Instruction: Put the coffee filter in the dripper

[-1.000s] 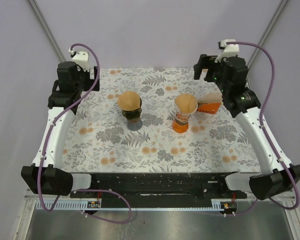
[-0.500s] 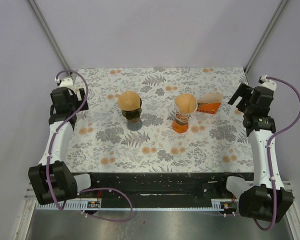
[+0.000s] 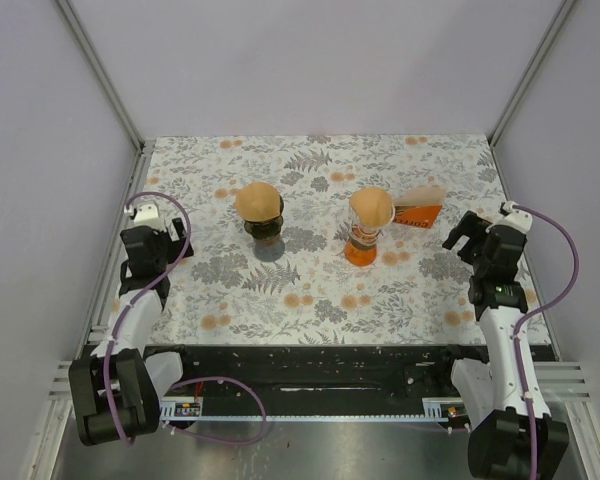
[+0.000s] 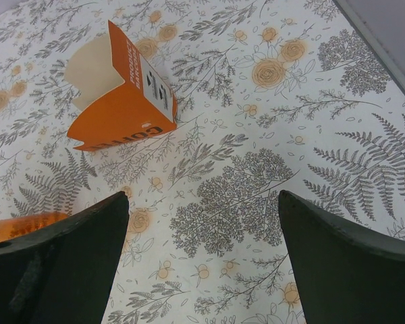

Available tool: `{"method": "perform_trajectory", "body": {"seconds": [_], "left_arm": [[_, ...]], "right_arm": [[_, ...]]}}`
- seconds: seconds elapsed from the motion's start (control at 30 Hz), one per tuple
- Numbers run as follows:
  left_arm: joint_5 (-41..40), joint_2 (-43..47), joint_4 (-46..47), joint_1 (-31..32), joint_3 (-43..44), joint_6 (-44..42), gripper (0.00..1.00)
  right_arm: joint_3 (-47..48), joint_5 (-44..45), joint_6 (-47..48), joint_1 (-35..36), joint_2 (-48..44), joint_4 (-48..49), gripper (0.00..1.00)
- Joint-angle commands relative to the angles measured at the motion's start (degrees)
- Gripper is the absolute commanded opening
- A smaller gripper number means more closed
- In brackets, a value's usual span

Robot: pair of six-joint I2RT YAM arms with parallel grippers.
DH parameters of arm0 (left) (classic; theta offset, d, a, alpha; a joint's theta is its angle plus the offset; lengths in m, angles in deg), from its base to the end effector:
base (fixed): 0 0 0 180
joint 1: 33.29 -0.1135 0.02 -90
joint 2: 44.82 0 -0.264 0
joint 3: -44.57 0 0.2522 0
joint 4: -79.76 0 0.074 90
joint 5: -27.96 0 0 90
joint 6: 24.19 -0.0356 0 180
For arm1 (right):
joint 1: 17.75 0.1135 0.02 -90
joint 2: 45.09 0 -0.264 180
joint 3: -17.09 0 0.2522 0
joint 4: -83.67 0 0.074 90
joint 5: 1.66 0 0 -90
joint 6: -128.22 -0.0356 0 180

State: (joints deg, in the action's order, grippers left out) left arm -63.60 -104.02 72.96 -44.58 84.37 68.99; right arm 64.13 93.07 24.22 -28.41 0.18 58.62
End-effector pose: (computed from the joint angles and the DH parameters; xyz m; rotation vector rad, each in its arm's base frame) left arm 0.2166 0.0442 0.2081 -0.2727 2.0115 0.1169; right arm 0.1831 -0.0374 0.2656 0.4743 1.9181 -0.0436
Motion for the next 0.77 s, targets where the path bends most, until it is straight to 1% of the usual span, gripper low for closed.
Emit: {"method": "perform_trajectory", "body": {"seconds": [0.0, 0.2, 0.53, 0.63, 0.73], "left_arm": [[3.58, 2.42, 8.51, -0.05, -0.82, 2.18, 0.99], [3.41, 1.81, 8.60, -0.05, -1.78, 1.92, 0.99], [4.64, 2.86, 10.00, -0.05, -3.28, 0.78, 0.99], [7.70, 3.82, 9.65, -0.05, -3.54, -2.38, 0.99], [6.14, 5.41, 10.87, -0.05, -4.42, -1.08, 0.99]], "right_arm": [[-2.60, -1.74, -0.85, -0.16, -2.12, 5.75, 0.99], [-5.06, -3.24, -1.21, -0.16, -4.58, 6.19, 0.99], [-7.52, -3.15, -1.56, -0.16, -7.57, 6.72, 1.00], [-8.14, -3.24, -1.56, -0.15, -8.10, 7.16, 0.99], [-8.84, -3.76, -1.56, -0.16, -8.36, 8.38, 0.99]]}}
